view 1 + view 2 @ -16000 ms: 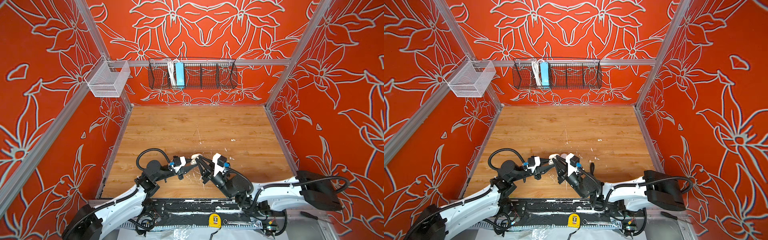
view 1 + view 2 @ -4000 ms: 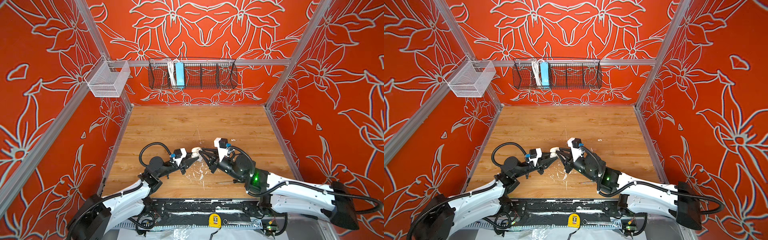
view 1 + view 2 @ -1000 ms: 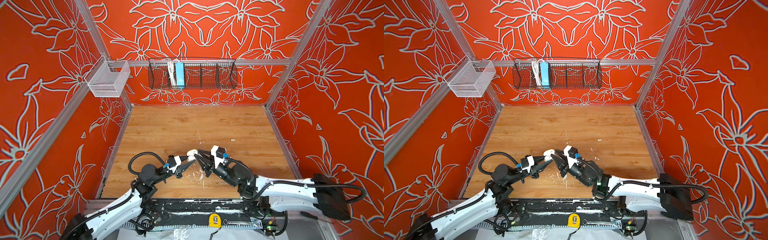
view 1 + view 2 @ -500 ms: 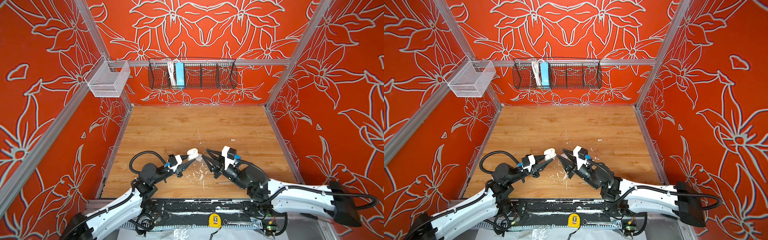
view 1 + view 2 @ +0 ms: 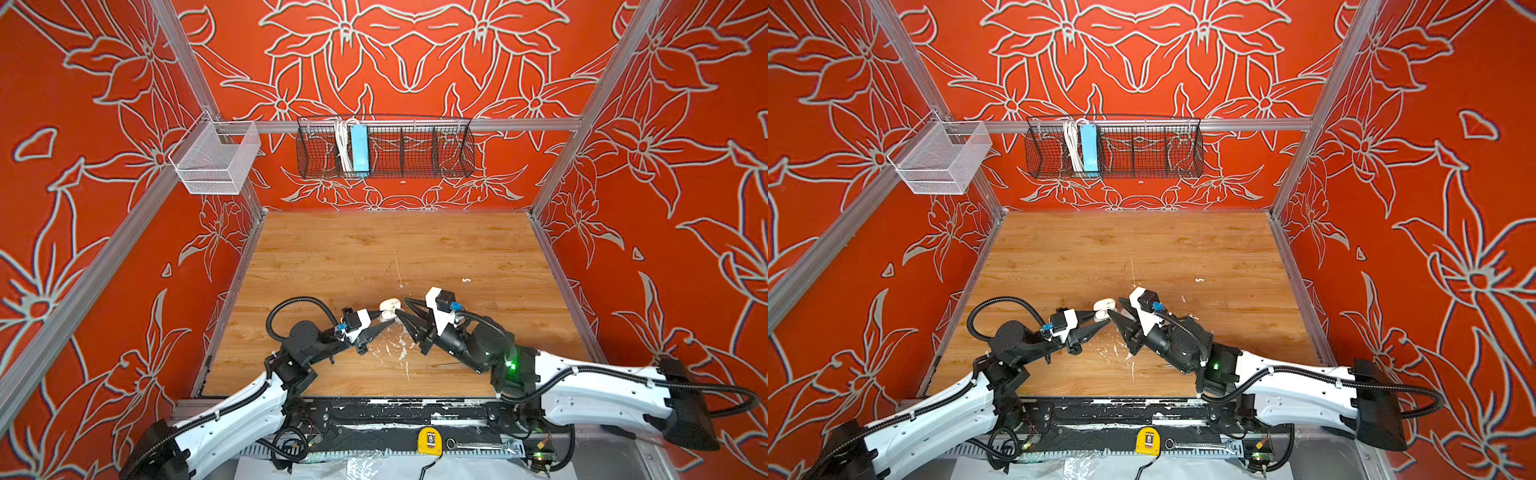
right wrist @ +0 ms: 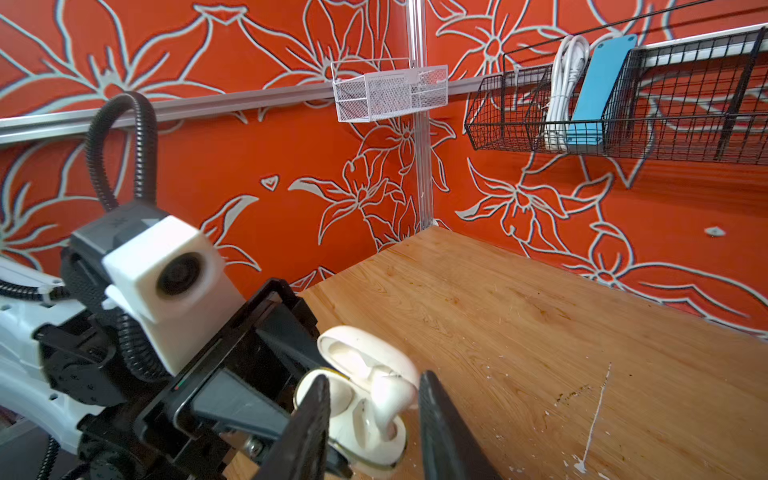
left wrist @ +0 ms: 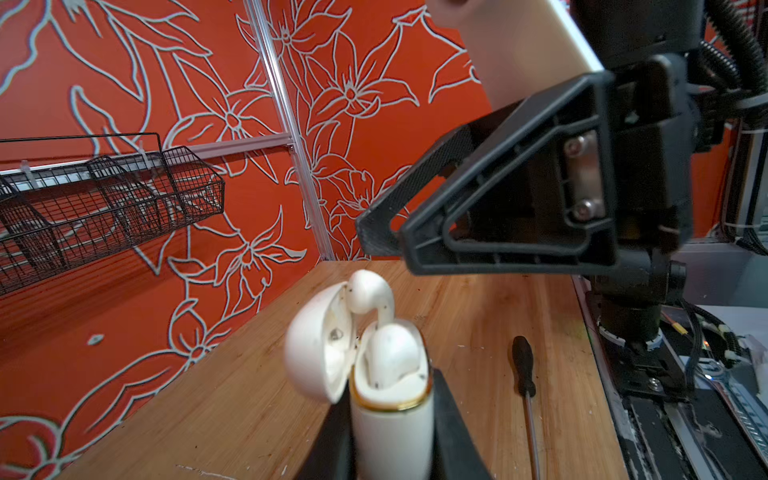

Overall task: Insert the wireless bluetooth earbuds into the charging case
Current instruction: 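Lower the earbud stem-first into the open case held by the left gripper, then open the right gripper to release the earbud into the case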

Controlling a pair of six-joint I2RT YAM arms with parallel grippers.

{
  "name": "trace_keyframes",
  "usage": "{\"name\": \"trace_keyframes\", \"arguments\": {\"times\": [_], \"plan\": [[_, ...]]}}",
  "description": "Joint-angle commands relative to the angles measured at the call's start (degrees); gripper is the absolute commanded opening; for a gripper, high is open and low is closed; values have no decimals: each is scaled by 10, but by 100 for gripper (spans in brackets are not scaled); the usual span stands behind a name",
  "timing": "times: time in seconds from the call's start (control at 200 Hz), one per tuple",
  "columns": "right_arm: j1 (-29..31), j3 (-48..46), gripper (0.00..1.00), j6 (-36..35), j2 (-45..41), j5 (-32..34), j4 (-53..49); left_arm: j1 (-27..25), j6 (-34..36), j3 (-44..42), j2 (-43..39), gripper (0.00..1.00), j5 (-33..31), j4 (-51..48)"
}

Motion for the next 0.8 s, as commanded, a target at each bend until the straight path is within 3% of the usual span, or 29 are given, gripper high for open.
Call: {"name": "trace_keyframes", "arguments": {"times": [0.0, 0.405, 0.53, 0.791], "plan": [[2, 21, 37, 16, 10, 26, -26, -3, 9, 20, 0, 0, 11, 3], [2, 54, 26, 41, 67, 52, -39, -4, 17, 21, -3, 0, 8, -5], [2, 46, 21, 44, 66, 44, -23, -4, 16, 23, -2, 0, -2, -8], [2, 43, 19, 35, 55, 13, -22, -4, -2, 24, -4, 0, -46, -15]]}}
